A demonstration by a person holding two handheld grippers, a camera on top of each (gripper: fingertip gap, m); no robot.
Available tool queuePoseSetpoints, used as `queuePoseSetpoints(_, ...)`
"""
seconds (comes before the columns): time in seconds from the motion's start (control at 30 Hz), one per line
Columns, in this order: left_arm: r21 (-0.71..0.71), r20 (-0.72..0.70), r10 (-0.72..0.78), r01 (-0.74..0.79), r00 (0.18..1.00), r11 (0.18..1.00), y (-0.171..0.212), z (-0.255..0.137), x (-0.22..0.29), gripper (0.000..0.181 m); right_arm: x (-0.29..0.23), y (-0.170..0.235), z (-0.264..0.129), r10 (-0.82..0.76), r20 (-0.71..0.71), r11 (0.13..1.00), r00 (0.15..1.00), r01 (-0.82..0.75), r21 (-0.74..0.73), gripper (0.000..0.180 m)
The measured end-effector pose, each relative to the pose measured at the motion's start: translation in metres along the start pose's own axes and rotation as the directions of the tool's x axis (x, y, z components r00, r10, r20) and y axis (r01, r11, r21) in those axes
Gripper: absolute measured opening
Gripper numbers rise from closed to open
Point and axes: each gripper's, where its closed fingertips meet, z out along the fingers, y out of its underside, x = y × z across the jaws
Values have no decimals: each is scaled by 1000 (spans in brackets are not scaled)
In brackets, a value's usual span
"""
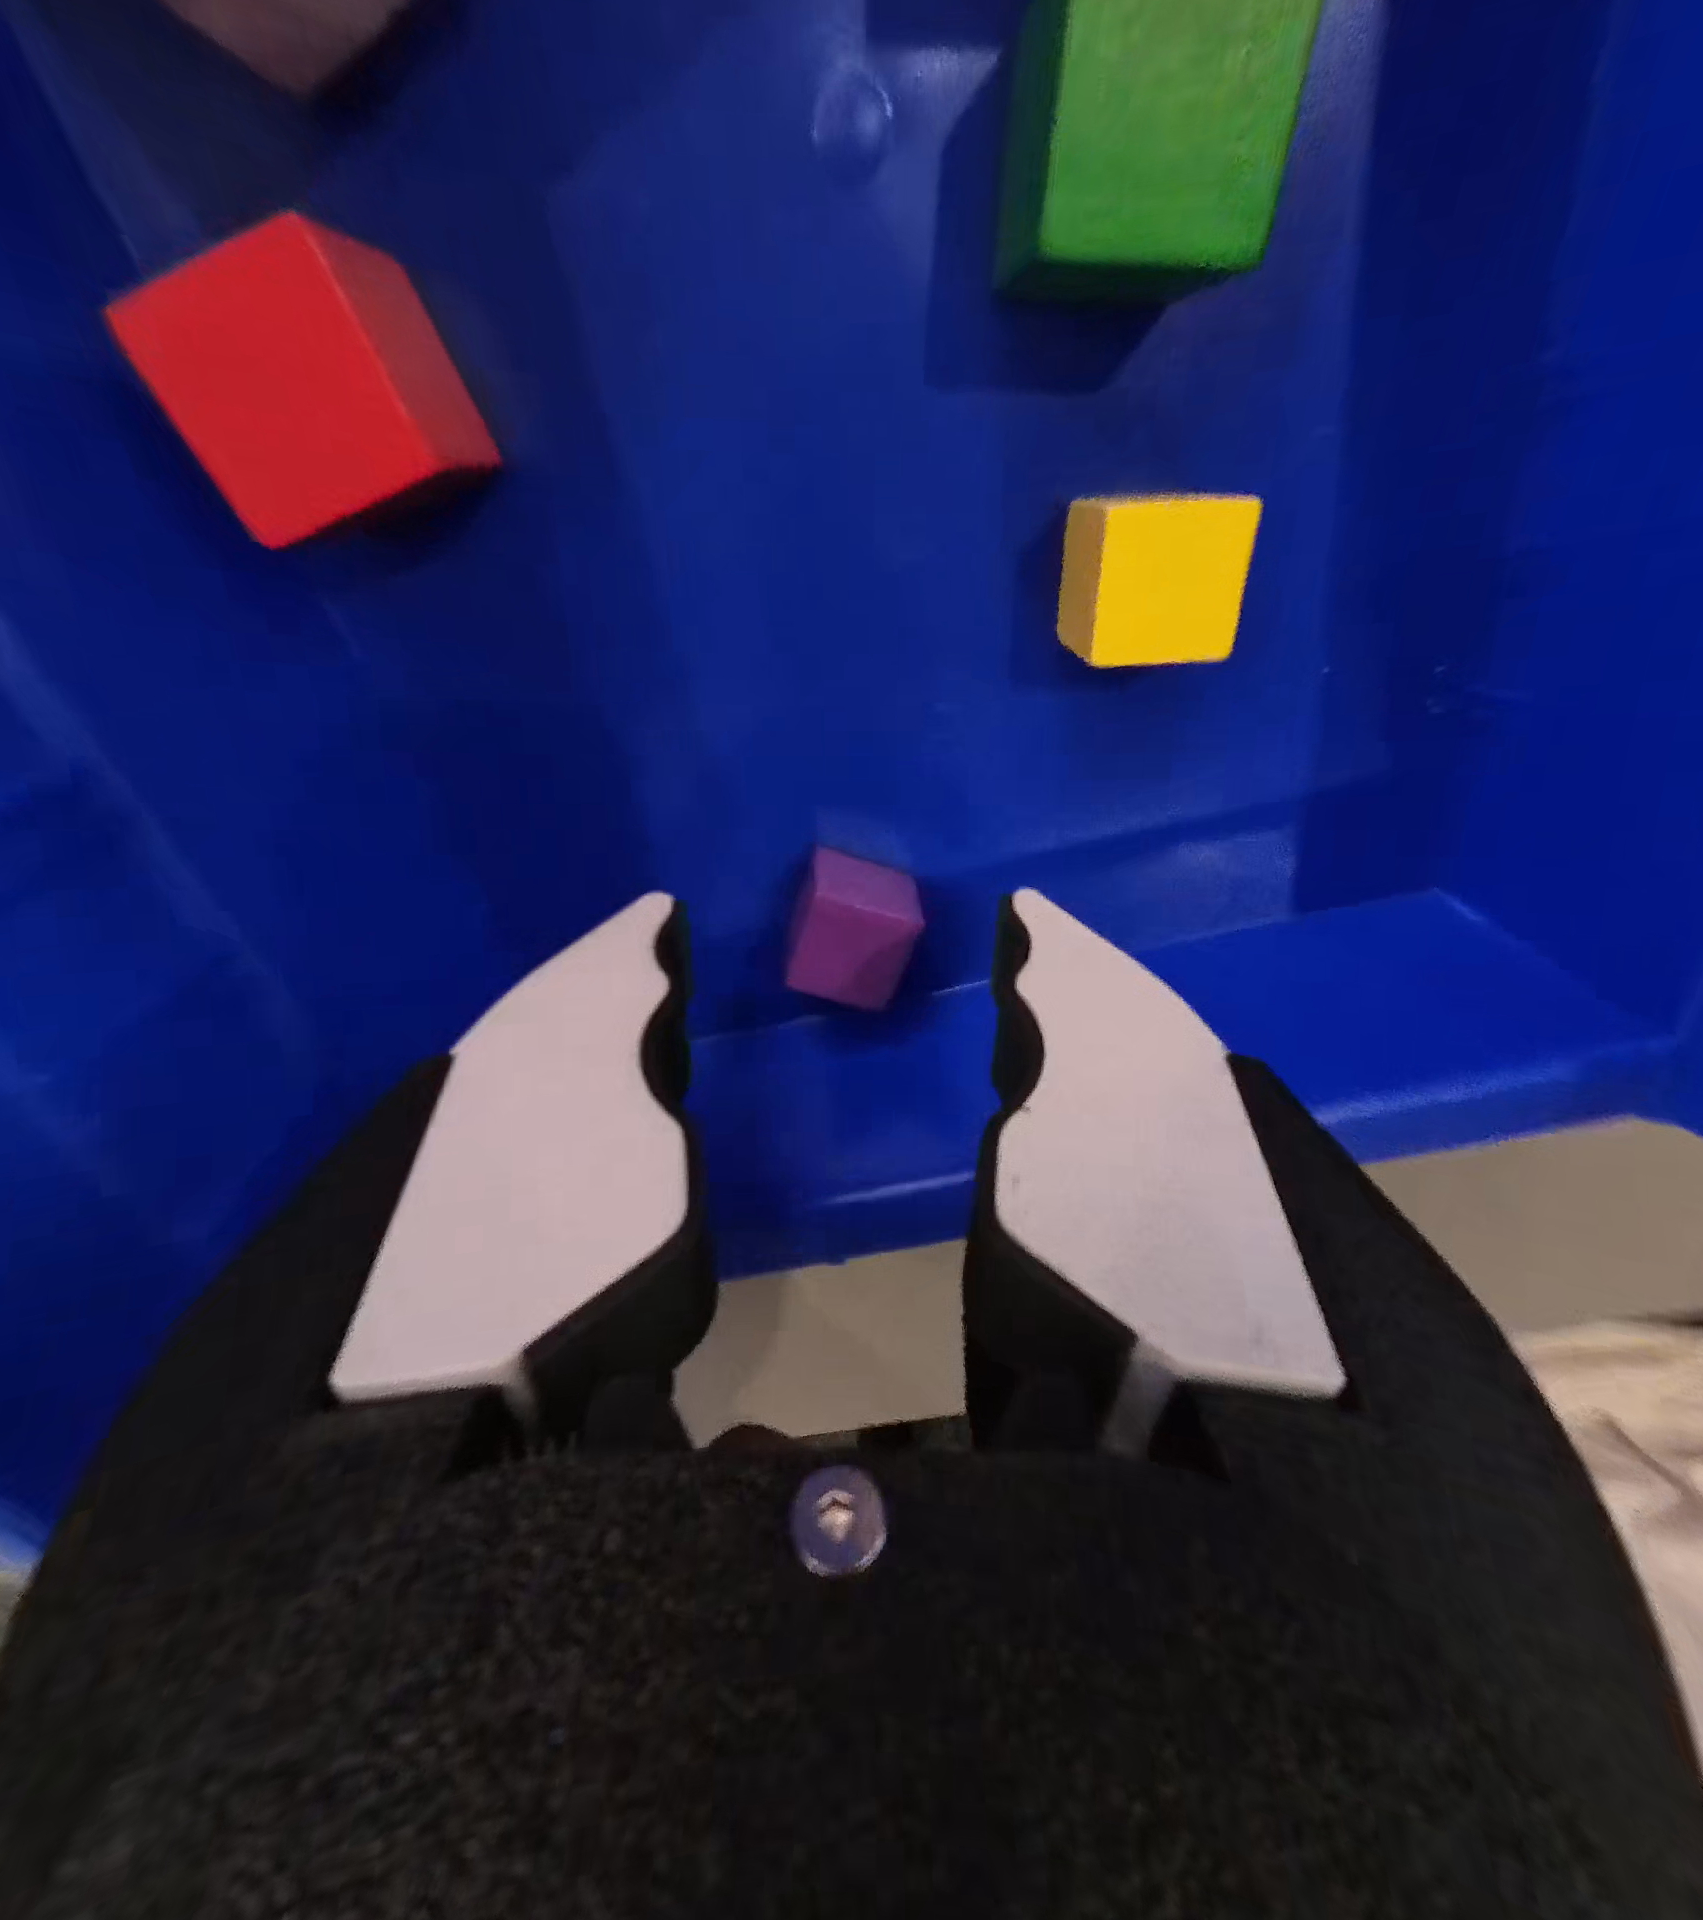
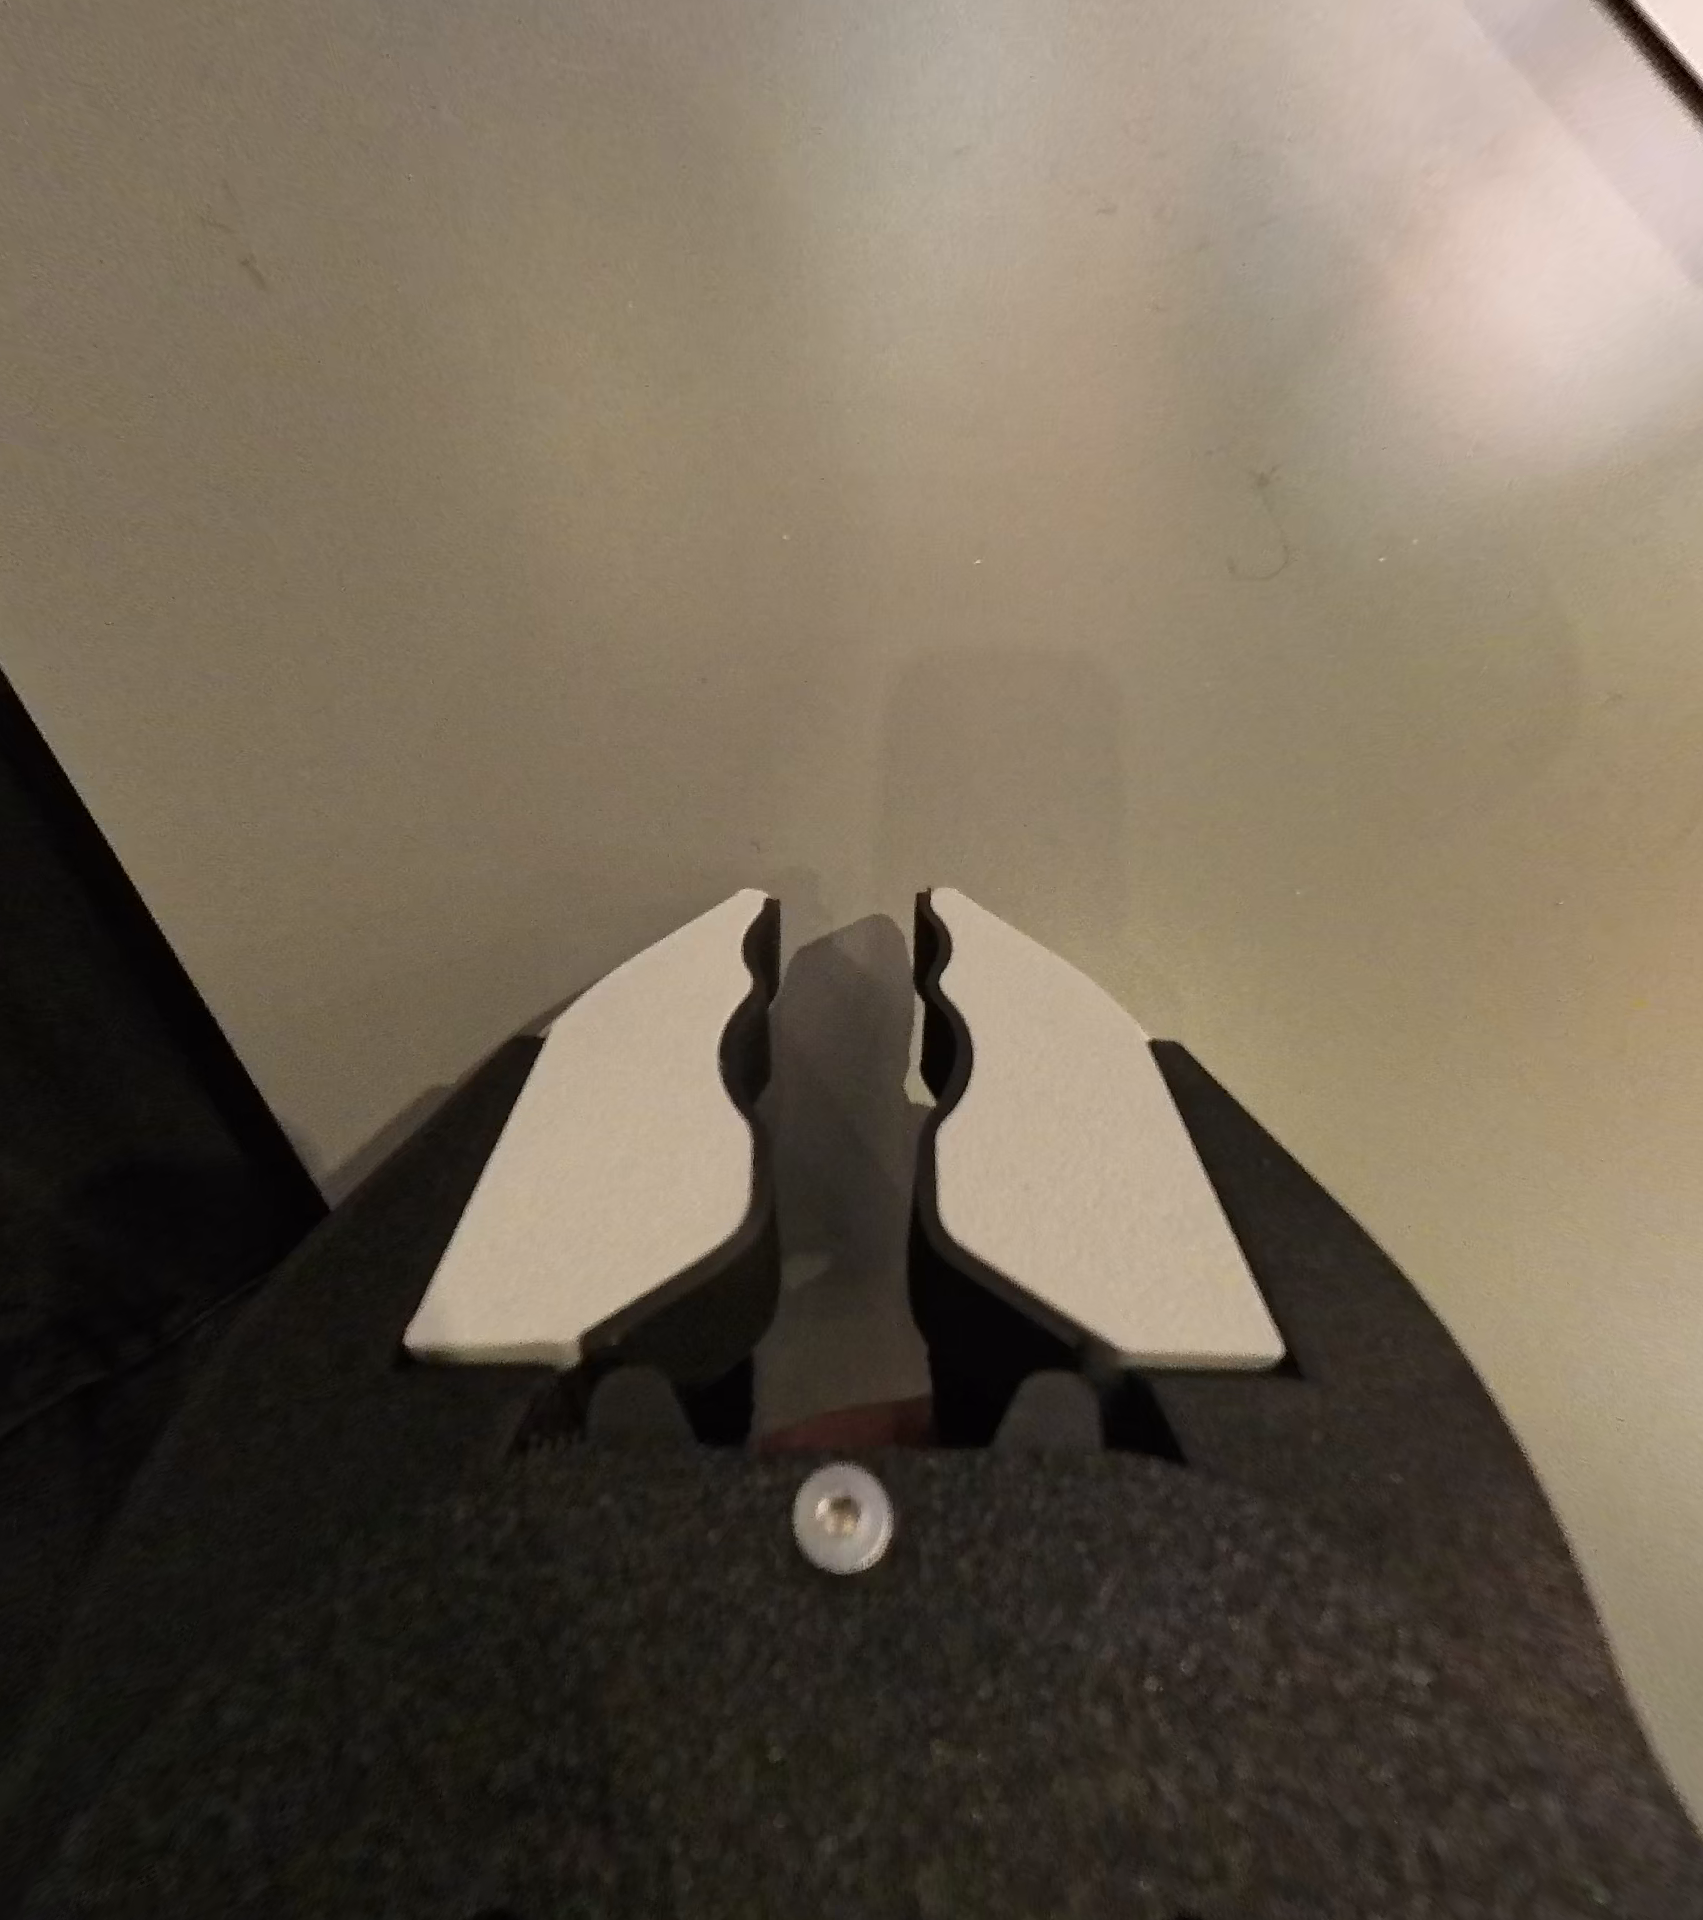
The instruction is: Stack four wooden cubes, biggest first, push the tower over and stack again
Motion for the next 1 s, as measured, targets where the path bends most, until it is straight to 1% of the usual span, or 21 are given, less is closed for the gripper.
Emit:
queuePoseSetpoints(0.03,-2,-33,-5,5,999,1000,-1,1,4,51,0,0,0,1,1,1000,1000,-1,-1,24)
queuePoseSetpoints(0.07,8,-33,6,-5,999,1000,-3,-1,4,21,0,0,0,2,1,1000,1000,-2,-1,24)
queuePoseSetpoints(0.1,7,-15,24,-24,1000,1000,-3,-2,3,0,0,0,0,2,2,1000,1000,-2,-1,24)
queuePoseSetpoints(0.17,-4,12,43,-42,999,999,-3,-2,2,0,0,0,0,4,4,1000,1000,-4,-1,24)
queuePoseSetpoints(0.27,20,22,38,-39,999,999,-8,-7,2,0,0,0,0,9,9,1000,1000,-9,-3,24)
queuePoseSetpoints(0.4,69,26,60,-61,998,996,-12,-24,7,0,0,0,0,3,3,1000,1000,-3,-1,24)
queuePoseSetpoints(0.53,109,82,79,-88,993,990,-11,-44,9,0,0,0,0,9,9,1000,1000,-9,-3,24)
queuePoseSetpoints(0.57,114,95,81,-91,992,989,-10,-49,10,5,0,0,0,9,10,1000,1000,-9,-3,24)
queuePoseSetpoints(0.63,120,107,86,-99,991,988,-7,-58,12,45,0,0,0,9,10,1000,1000,-9,-3,24)
queuePoseSetpoints(0.73,96,97,99,-109,990,989,-2,-65,16,55,0,0,1,11,13,1000,1000,-11,-4,24)
queuePoseSetpoints(0.8,49,104,89,-94,991,994,1,-63,11,62,0,0,1,12,14,1000,1000,-12,-4,24)
queuePoseSetpoints(0.87,-9,97,60,-59,994,998,1,-55,6,66,0,0,1,10,12,1000,1000,-10,-3,24)
queuePoseSetpoints(0.93,-98,95,21,-12,995,995,4,-43,0,68,0,0,1,8,12,1000,1000,-8,-3,24)
queuePoseSetpoints(1.0,-174,131,8,15,991,985,8,-36,-10,69,0,0,1,9,12,1000,1000,-9,-3,24)
